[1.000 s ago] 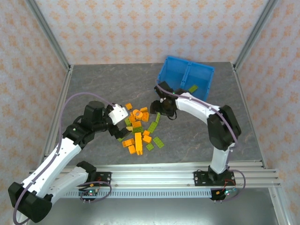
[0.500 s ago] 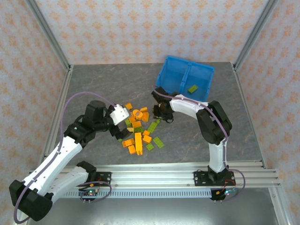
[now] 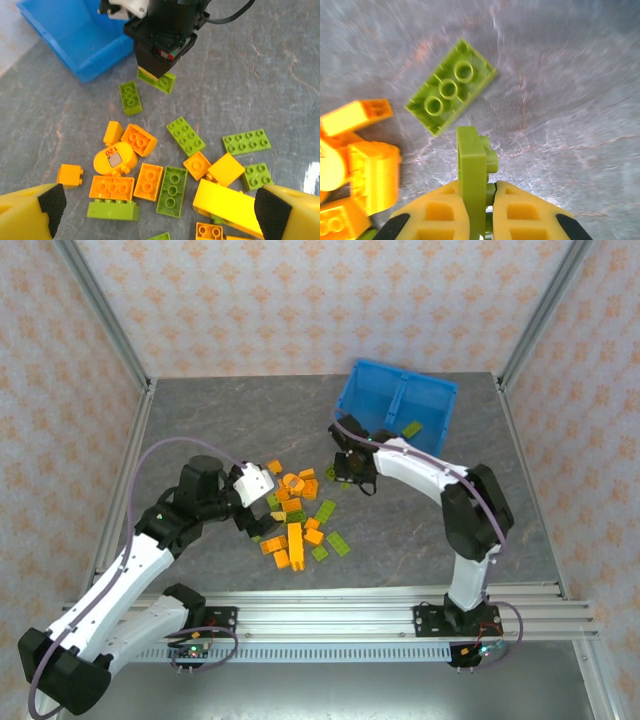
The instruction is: Sort the legos into containers by color
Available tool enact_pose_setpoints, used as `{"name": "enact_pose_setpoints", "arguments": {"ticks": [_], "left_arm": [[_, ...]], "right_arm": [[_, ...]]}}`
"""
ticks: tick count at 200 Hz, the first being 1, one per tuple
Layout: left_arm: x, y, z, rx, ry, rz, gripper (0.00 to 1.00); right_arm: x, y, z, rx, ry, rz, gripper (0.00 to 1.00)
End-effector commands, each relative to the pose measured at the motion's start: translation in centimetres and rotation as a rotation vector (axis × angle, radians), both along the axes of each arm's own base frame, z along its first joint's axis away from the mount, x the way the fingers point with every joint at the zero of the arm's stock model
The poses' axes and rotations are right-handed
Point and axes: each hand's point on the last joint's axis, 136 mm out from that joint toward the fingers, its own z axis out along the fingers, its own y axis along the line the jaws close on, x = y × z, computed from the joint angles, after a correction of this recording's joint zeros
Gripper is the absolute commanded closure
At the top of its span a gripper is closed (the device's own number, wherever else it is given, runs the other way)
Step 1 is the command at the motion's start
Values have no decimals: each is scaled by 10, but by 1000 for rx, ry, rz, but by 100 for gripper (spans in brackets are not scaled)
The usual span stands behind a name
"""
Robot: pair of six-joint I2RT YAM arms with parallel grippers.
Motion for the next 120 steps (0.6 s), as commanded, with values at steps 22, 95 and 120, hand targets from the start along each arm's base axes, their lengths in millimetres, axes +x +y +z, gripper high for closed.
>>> {"name": "enact_pose_setpoints", "arguments": {"ticks": [22,95,120], "left_arm": [[9,4,37,-141,-154,90,0],[-12,-9,54,-206,-167,-29,0],[-18,-15,51,-198,-142,-86,0]], "right_arm": [[44,-62,79,-52,-206,-96,89],[117,-171,69,-153,-204,-295,89],[141,-181,48,-124,-169,-322,87]]}}
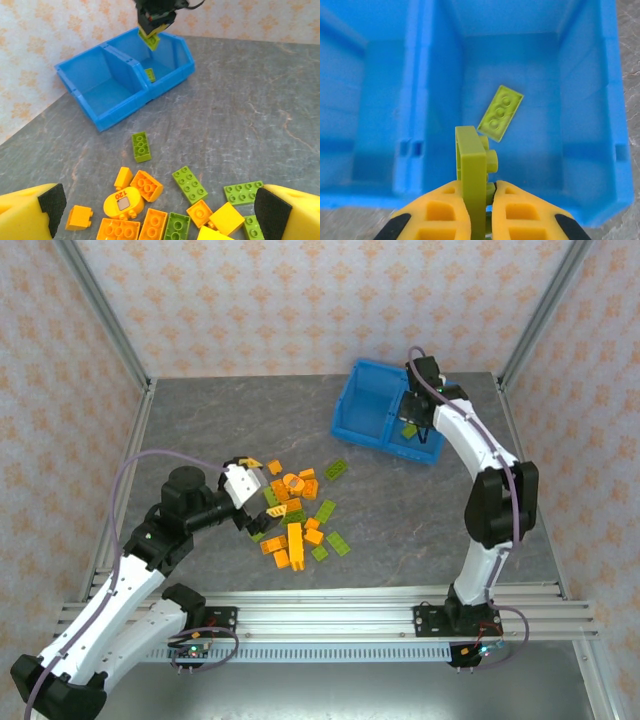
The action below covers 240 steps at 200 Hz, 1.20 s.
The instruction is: Sort the legos into containers by color
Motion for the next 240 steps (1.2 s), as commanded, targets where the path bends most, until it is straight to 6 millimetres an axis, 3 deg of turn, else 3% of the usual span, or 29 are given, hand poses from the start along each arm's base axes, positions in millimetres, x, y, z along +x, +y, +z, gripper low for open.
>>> {"name": "enact_pose_setpoints", "arguments": {"ticks": [1,29,53,90,121,133,150,170,207,240], "left_arm": [[-11,-9,10,-14,-16,-86,0],[-11,-10,8,-5,-6,-93,0],[-10,-8,6,6,-6,-85,0],[-8,-8,-1,29,15,-78,0],[-6,-10,-6,40,44,-89,0],[-5,-10,-7,45,49,-90,0],[-5,-10,-10,56,50,-93,0],[-4,-10,-14,75,60,-99,0],[-2,-14,-21,92,102,-117,0],[2,-11,-23,94,96,-91,0]], "right_arm": [[15,-8,-20,-12,46,0,86],[31,-18,-42,-26,83,-40,84],[37,-23,-48,-25,80,-59,79],[34,-22,-29,-16,54,-54,71],[18,-19,-3,10,25,-44,66],[6,-5,8,43,14,-24,66],[-16,38,22,134,-12,38,65],[-41,91,24,192,-10,103,49],[-70,163,-7,193,87,157,28],[-65,183,-50,171,177,126,20]]}}
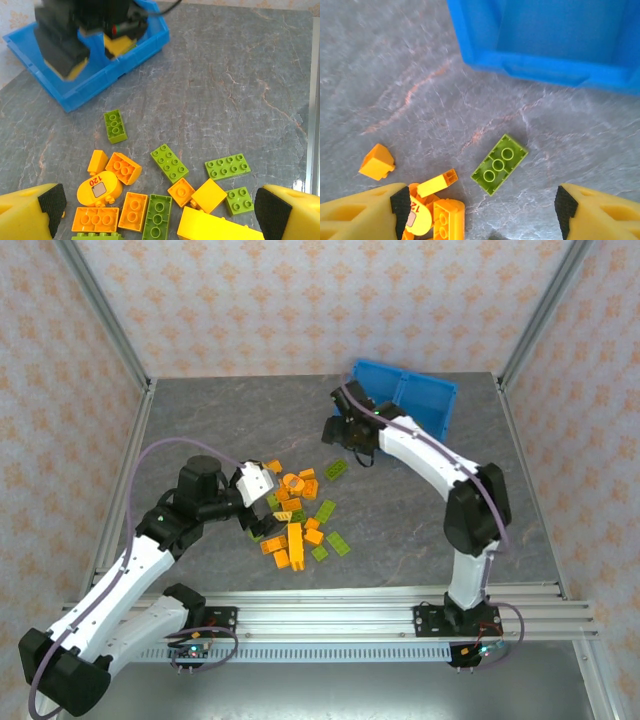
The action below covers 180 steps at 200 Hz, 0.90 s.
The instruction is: Sort the legos into containers by color
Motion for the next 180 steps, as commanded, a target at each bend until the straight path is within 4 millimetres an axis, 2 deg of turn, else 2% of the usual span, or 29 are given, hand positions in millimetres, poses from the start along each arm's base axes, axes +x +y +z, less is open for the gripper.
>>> {"name": "enact_pose_setpoints", "arguments": {"ticks": [1,35,80,126,180], "left_arm": [[-1,0,7,3,-23,-9,0],[-1,5,5,26,-28,9,0],[1,8,3,38,-39,27,0],[4,8,2,41,-29,38,0],[3,9,0,50,-28,38,0]], "right_arm": [[7,-5,-31,-33,84,-93,20],[14,-1,-69,-101,146,-111,17],[8,4,-105,-118,223,-118,21],[-4,-1,-125,-134,252,-126,40],[-7,-6,-118,-143,228,-123,65]]}}
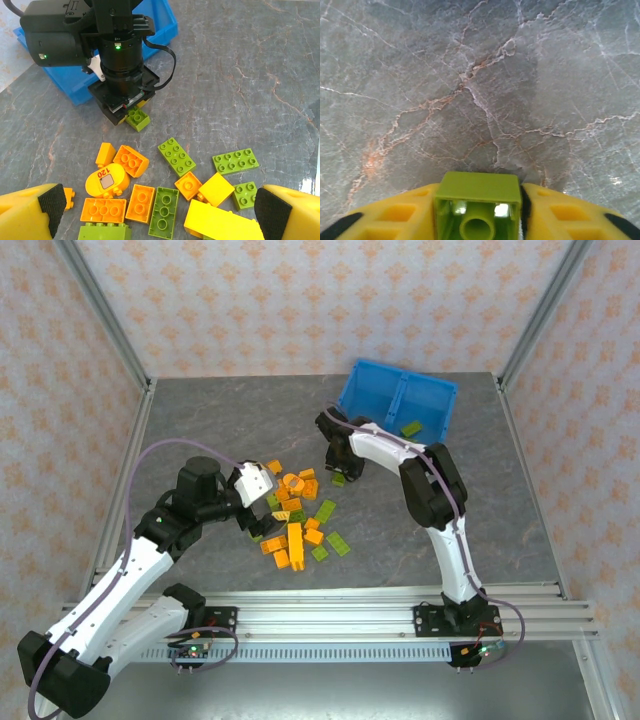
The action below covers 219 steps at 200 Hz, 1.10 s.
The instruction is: Sort the legos into containers by color
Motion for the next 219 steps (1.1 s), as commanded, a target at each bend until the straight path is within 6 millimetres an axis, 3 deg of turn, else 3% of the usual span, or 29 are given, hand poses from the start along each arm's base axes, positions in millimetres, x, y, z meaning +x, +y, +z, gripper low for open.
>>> {"name": "enact_pose_setpoints", "arguments": {"ticks": [1,18,39,66,99,127,144,170,219], "left_arm": [[1,2,2,23,-20,5,0],[1,2,1,25,-18,3,0],[1,2,2,24,-20,0,0],[-5,-2,8,1,-27,-31,0],[-9,-3,11,-10,-38,-49,0],[-8,-1,12,-6,-48,-39,0],[-8,0,13,-4,-50,-35,0],[-8,2,12,7,-52,-23,0],[-3,7,9,28,-54,11,0]], "right_arm": [[-4,-5,9,-19,-22,3,65],[-4,-10,18,-24,-43,-3,72],[-2,-15,40,-10,-93,-3,74],[6,-34,93,-7,-225,-3,74],[25,-89,159,-58,-397,-48,73],[45,-144,189,-96,-466,-117,73],[60,-171,191,-114,-460,-149,72],[83,-201,171,-171,-407,-186,72],[119,-211,118,-189,-319,-205,69]]}}
